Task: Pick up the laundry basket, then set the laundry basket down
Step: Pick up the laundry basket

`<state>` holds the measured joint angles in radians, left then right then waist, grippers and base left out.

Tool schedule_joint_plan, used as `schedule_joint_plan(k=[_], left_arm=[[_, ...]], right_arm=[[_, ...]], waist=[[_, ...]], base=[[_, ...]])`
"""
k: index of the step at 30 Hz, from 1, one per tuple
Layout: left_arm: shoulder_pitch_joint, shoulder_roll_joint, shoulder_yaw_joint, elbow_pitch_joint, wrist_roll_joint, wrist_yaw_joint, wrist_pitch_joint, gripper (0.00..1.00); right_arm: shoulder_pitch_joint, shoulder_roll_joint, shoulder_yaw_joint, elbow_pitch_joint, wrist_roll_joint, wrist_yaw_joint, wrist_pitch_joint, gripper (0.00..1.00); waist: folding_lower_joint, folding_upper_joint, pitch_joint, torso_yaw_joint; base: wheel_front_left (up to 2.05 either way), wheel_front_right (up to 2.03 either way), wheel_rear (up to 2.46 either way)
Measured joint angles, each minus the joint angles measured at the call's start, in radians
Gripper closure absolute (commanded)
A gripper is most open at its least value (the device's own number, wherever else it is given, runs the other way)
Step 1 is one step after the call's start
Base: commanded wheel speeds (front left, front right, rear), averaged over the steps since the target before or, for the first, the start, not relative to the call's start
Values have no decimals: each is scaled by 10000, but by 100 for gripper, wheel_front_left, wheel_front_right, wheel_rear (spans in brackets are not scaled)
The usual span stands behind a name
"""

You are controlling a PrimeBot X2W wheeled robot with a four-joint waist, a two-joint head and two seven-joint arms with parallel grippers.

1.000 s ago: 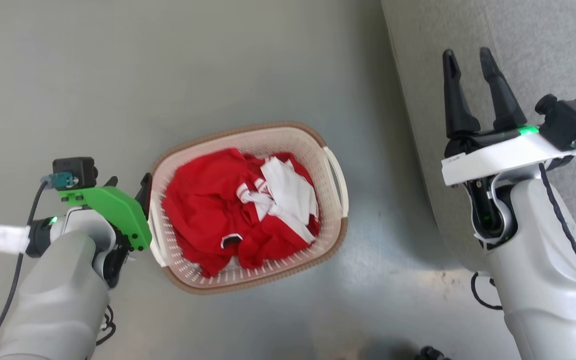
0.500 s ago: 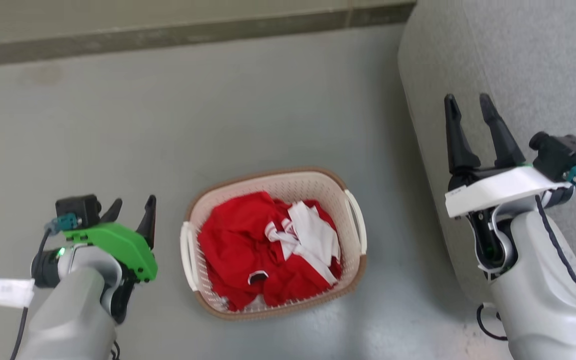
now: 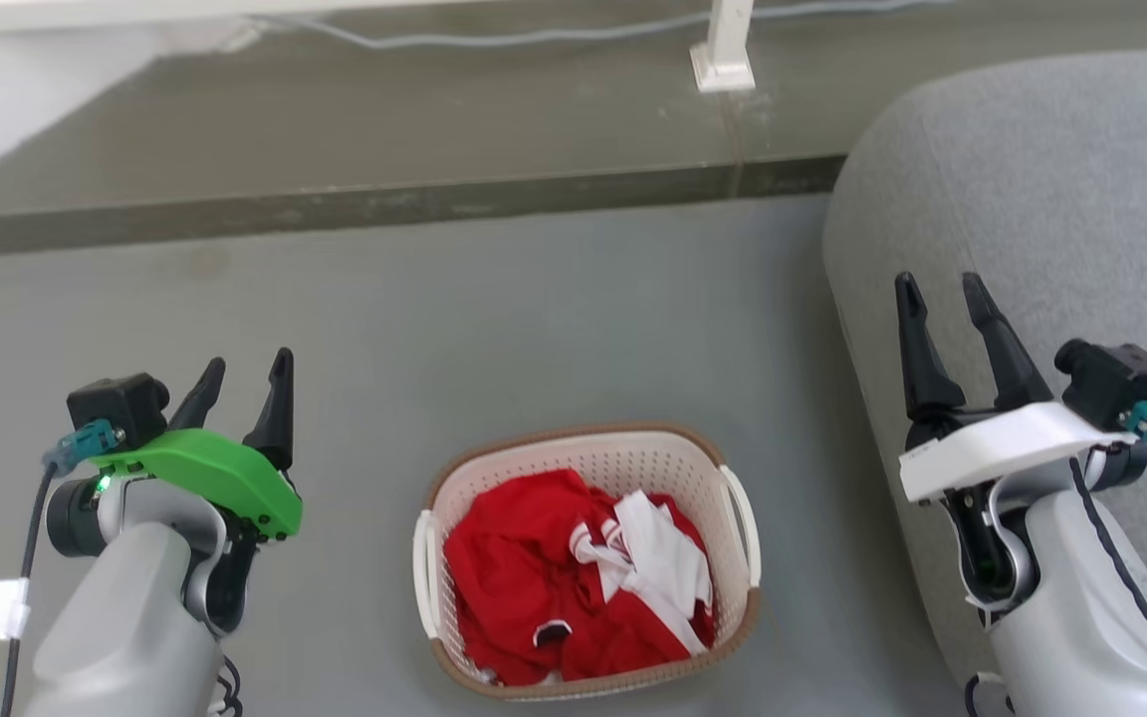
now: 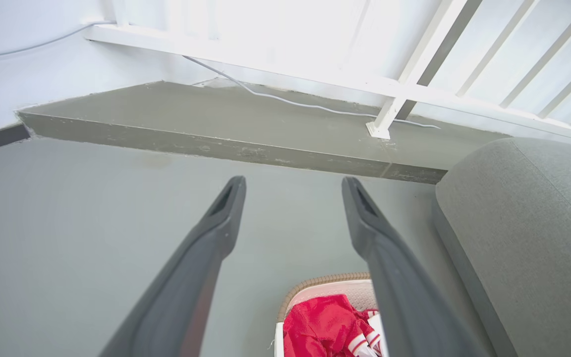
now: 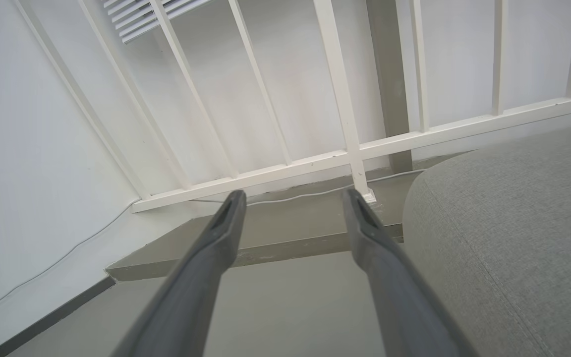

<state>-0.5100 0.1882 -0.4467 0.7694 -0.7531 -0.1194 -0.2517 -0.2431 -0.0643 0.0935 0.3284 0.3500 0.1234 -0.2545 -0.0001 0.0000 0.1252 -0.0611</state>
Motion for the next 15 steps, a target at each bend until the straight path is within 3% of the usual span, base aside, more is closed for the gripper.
schedule_joint_plan(k=[15], left_arm=[[1680,-23,1421,-3104,1726,589,0,0]], right_arm=[[468,-42,-69,-257,13,0,0,0]], waist=[[0,0,-874,493]], base=[[0,0,0]])
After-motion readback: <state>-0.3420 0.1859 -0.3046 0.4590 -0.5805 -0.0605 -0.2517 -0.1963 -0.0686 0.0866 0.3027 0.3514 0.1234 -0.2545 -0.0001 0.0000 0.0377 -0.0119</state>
